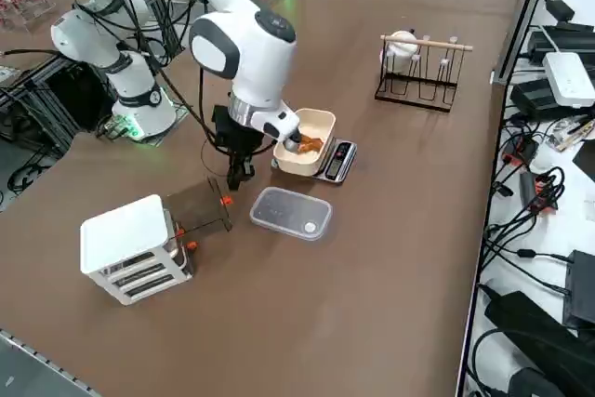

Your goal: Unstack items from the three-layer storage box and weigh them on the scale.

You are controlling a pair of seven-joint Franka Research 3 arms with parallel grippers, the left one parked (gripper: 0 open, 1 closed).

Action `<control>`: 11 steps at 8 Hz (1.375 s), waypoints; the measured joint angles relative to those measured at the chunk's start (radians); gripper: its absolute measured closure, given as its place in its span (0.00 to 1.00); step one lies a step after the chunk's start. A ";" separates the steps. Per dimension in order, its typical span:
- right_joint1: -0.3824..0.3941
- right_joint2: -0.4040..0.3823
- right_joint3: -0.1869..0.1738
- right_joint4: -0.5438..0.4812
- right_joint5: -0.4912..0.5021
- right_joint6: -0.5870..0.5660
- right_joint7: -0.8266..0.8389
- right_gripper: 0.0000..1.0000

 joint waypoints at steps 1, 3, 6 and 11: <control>-0.010 0.000 0.000 -0.021 -0.015 0.020 -0.007 0.98; -0.036 0.000 -0.002 -0.028 -0.049 0.026 -0.014 0.98; -0.073 0.000 -0.003 -0.035 -0.078 0.023 -0.019 0.98; -0.165 -0.007 -0.003 -0.057 -0.134 0.023 -0.034 0.98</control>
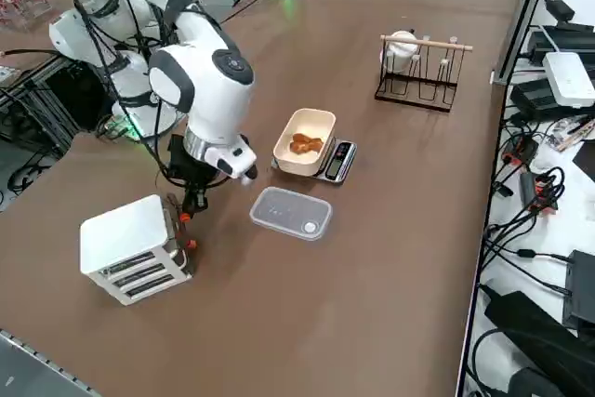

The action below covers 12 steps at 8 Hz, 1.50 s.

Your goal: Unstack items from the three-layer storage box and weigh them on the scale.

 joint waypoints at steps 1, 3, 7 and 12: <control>-0.016 -0.004 0.000 -0.005 -0.001 0.000 -0.007 0.98; -0.033 -0.009 0.000 -0.012 -0.002 0.000 -0.011 0.98; -0.035 -0.015 0.007 -0.013 -0.002 0.001 -0.011 0.97; -0.007 -0.022 0.048 0.006 0.109 0.044 -0.008 0.49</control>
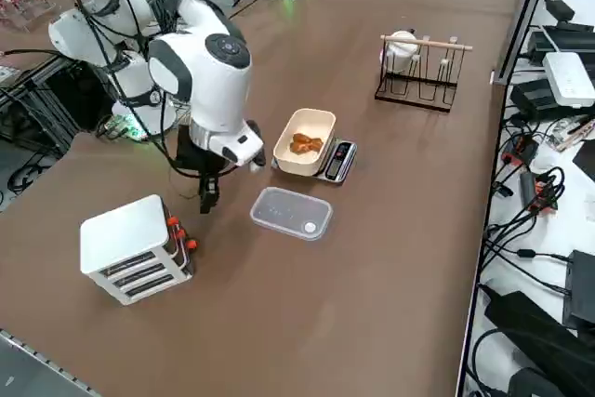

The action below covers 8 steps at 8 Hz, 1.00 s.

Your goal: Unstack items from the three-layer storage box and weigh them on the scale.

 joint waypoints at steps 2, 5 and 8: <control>-0.007 0.046 -0.009 -0.002 -0.073 0.060 0.000 0.52; -0.049 0.076 -0.022 -0.006 -0.111 0.077 0.000 0.53; -0.080 0.080 -0.022 -0.010 -0.132 0.099 -0.001 0.53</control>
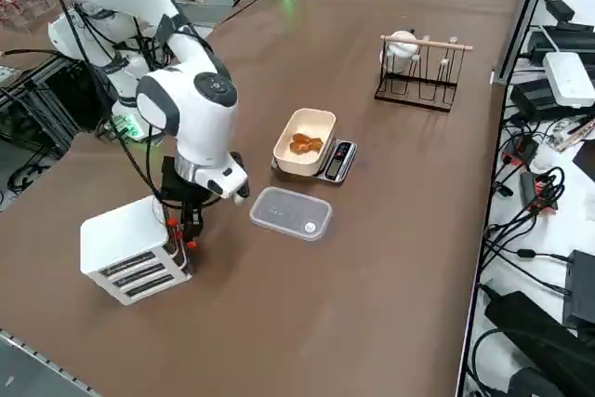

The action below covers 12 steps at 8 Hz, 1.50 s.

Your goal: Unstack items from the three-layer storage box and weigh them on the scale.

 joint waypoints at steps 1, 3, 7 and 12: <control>-0.005 0.003 0.000 -0.006 -0.001 0.012 0.000 0.53; -0.008 0.014 0.000 -0.011 -0.001 0.029 0.000 0.55; -0.019 0.017 0.001 -0.012 -0.019 0.037 -0.001 0.76; -0.019 0.016 0.003 -0.013 -0.020 0.037 -0.020 0.88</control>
